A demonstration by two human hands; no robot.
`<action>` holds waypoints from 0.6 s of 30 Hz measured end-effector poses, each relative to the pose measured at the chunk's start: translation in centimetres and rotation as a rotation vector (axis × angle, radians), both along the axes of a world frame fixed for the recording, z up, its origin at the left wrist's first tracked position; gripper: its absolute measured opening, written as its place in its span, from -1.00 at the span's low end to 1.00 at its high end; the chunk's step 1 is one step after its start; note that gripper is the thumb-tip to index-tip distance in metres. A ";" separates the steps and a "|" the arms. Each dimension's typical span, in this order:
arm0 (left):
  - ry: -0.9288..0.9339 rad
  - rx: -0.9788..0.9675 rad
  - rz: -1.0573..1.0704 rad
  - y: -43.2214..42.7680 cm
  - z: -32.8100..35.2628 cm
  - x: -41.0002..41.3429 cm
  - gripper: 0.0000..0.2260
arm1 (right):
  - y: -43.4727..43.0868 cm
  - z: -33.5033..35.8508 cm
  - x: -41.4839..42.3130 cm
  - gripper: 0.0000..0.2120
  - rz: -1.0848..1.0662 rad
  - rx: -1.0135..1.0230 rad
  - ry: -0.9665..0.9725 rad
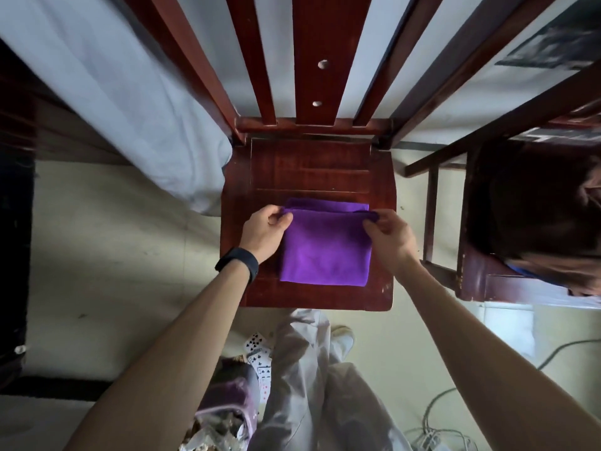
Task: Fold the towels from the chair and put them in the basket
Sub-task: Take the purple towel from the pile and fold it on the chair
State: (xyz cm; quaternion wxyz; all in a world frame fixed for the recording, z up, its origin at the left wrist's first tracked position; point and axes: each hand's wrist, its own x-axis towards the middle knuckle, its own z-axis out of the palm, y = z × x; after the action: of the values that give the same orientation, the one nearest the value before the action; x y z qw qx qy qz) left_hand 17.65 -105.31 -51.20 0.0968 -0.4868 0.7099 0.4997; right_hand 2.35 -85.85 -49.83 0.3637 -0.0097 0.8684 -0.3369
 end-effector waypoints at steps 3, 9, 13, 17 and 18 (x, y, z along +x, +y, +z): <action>-0.017 -0.004 0.055 -0.4 -1.7 -1.1 -0.74 | -1.0 -1.3 -0.9 -0.73 -0.053 0.032 0.021; -0.074 -0.086 0.040 0.1 -3.1 -2.0 -0.73 | -1.7 -3.2 -1.5 -0.75 -0.059 0.107 -0.005; -0.098 -0.108 0.050 0.5 -3.4 -2.2 -0.75 | -2.1 -3.8 -1.3 -0.74 -0.106 0.160 -0.026; -0.059 -0.121 0.077 0.6 -3.7 -2.1 -0.74 | -2.3 -4.1 -1.3 -0.76 -0.128 0.145 -0.006; -0.058 -0.113 0.076 0.6 -3.7 -2.0 -0.73 | -2.3 -4.1 -1.4 -0.77 -0.131 0.143 -0.009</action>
State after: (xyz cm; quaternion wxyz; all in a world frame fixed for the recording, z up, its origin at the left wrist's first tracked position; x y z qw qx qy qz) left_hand 15.67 -104.70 -54.91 0.0707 -0.5324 0.7148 0.4479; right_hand 0.99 -88.12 -53.91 0.3443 0.0748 0.8875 -0.2971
